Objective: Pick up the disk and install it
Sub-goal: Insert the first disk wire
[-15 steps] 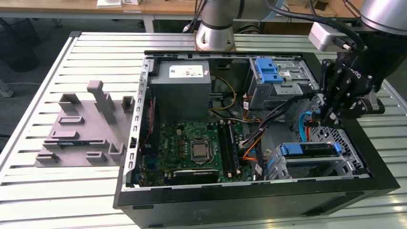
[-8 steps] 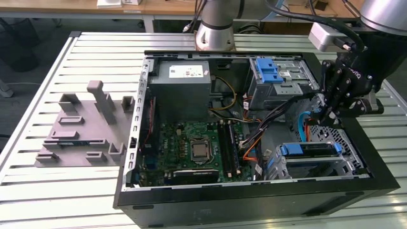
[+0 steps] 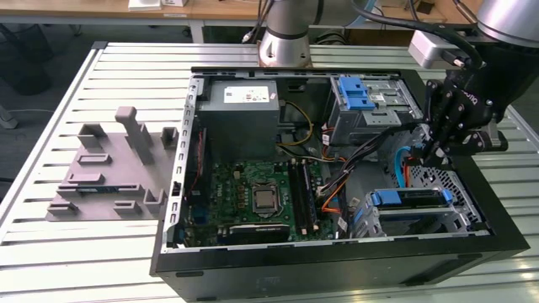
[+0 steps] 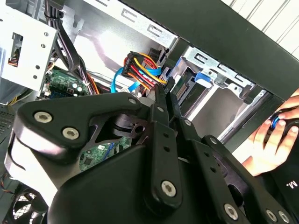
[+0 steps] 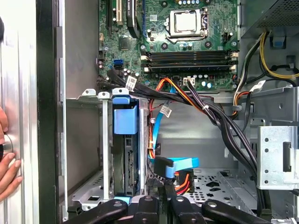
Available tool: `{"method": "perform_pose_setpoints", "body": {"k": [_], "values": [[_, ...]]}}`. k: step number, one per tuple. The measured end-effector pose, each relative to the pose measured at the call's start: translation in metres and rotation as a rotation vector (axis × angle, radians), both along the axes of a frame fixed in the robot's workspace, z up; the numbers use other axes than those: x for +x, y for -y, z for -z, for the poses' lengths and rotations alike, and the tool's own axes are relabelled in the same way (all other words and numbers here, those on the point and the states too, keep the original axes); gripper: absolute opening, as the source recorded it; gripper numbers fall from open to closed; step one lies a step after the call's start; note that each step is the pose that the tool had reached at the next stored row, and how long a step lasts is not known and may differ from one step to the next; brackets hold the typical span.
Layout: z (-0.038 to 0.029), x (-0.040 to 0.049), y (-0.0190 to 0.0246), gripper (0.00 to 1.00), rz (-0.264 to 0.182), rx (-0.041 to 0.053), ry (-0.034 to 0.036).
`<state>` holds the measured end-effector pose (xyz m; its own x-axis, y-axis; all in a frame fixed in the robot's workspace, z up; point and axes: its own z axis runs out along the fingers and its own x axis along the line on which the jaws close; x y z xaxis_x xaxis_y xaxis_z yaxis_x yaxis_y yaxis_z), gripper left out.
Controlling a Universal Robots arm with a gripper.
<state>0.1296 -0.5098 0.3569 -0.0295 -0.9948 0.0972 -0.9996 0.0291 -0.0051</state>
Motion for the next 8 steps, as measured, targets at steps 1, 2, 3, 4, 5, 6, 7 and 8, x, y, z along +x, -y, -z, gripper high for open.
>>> {"method": "perform_pose_setpoints", "body": {"k": [1, 2, 3, 4, 5, 6, 7, 8], "values": [[0.0002, 0.0000, 0.0001, 0.16, 0.000, 0.0026, 0.0001], [0.0003, 0.0000, 0.0002, 0.16, 0.000, 0.0079, 0.0000], [0.0002, 0.0000, 0.0004, 0.16, 0.000, 0.0150, 0.0000], [0.0002, 0.0000, 0.0006, 0.16, 0.000, 0.0236, 0.0001], [0.0003, 0.0000, 0.0009, 0.16, 0.000, 0.0280, 0.0000], [0.0005, 0.0000, 0.0011, 0.16, 0.000, 0.0288, 0.0000], [0.0007, 0.0000, 0.0012, 0.16, 0.000, 0.0288, 0.0000], [0.0009, 0.0000, 0.0013, 0.16, 0.000, 0.0288, 0.0000]]}}
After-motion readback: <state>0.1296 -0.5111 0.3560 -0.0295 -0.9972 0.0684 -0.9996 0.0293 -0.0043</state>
